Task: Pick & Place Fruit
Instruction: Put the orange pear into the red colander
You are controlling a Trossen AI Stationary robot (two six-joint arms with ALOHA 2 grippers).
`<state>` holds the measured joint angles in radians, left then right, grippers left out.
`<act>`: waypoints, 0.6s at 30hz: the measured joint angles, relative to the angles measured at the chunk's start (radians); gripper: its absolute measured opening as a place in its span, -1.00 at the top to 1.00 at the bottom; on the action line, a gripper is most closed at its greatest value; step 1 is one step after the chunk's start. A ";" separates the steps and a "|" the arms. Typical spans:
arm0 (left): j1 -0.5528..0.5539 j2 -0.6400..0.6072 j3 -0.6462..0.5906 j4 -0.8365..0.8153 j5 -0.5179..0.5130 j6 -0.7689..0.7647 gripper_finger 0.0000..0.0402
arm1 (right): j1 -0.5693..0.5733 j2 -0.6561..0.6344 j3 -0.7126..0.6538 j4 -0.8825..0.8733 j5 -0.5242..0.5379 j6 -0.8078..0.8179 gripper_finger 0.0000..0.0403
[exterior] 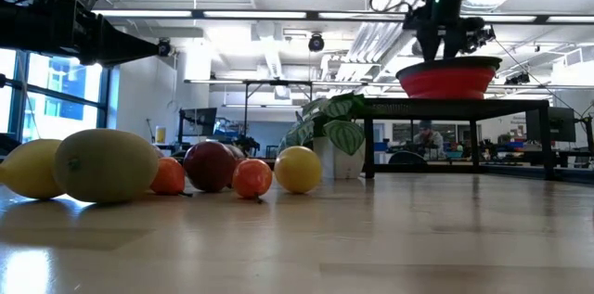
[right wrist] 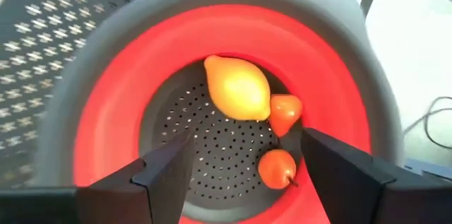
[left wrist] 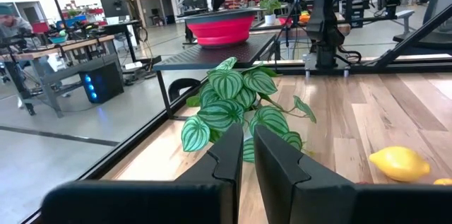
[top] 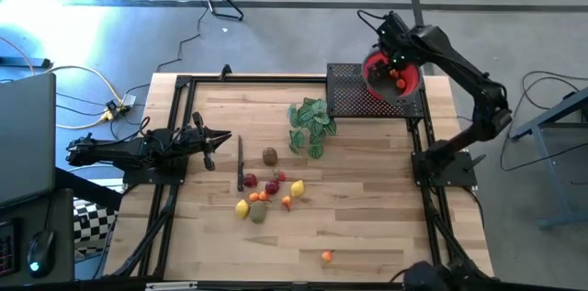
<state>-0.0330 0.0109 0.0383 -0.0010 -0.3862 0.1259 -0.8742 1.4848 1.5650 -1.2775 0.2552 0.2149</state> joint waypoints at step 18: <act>0.000 0.000 0.000 0.000 0.000 0.000 0.83 | 0.180 -0.167 0.000 0.014 -0.156 -0.085 0.79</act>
<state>-0.0330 0.0109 0.0383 -0.0010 -0.3866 0.1258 -0.6944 1.3182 1.5650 -1.2634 0.0996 0.1297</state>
